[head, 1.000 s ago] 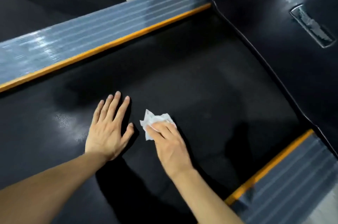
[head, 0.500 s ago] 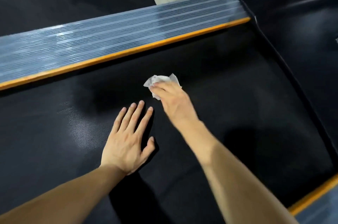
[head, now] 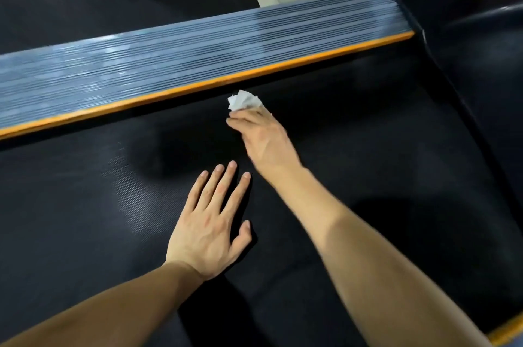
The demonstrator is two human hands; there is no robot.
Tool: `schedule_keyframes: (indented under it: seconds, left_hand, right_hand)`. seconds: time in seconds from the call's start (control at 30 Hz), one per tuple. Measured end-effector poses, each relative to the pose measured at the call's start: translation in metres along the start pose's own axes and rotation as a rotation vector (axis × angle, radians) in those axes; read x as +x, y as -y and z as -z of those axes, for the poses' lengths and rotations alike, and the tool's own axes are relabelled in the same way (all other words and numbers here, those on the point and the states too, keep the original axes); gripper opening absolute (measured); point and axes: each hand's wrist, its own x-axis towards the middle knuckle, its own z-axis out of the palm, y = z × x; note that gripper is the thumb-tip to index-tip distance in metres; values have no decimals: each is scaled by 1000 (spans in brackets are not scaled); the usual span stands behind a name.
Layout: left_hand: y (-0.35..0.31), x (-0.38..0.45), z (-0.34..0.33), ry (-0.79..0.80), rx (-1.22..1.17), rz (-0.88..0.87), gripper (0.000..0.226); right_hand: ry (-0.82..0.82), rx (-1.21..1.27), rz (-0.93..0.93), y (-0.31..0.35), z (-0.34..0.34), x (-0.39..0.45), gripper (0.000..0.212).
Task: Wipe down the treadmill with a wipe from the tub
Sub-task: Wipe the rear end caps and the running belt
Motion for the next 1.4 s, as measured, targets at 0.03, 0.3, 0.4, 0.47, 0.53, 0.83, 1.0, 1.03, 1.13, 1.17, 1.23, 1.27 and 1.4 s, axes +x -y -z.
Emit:
schedule_keyframes:
  seconds: [0.03,0.3,0.4,0.47,0.53,0.83,1.0,1.03,1.13,1.17,1.23,1.27,1.4]
  left_hand:
    - [0,0,0,-2,-6,2,80]
    - [-1,0,0,-18,-3,-5,79]
    - [-1,-1,0,-30,0,3,78]
    - [-2,-1,0,-30,-1,-1,78]
    - [-1,-1,-1,-42,-11,2,78]
    - [3,-4,-10,-142,-11,-7,75]
    - [6,-2,-14,-142,23,-15,75]
    - [6,-1,-15,-141,28,-16,76]
    - [7,-2,-15,-150,21,-9,76]
    - [7,-2,-15,-151,12,-12,75]
    - [8,-2,-15,-143,1,-16,75]
    - [9,-2,-15,-139,-1,-16,75]
    - [9,-2,-16,-139,4,-17,74]
  right_hand:
    - [30,-8,92,-13,11,5,26]
    - [-154,-218,-490,-125,89,8,28]
    - [-277,-88,-603,-116,69,17,20]
    - [-376,48,-513,-87,43,31,14]
    - [-193,153,-231,-37,7,25,16]
    - [-130,-281,-407,-124,78,-8,38]
    - [-62,62,-216,-22,28,-31,38]
    - [19,50,-126,-6,21,-41,35]
    - [53,9,99,-5,39,-52,34]
    - [-39,-2,120,-22,51,-49,33]
    - [-287,-85,40,-64,80,-43,34]
    - [-354,-138,-89,-87,93,-43,36]
    - [-446,-136,-478,-148,120,-25,37]
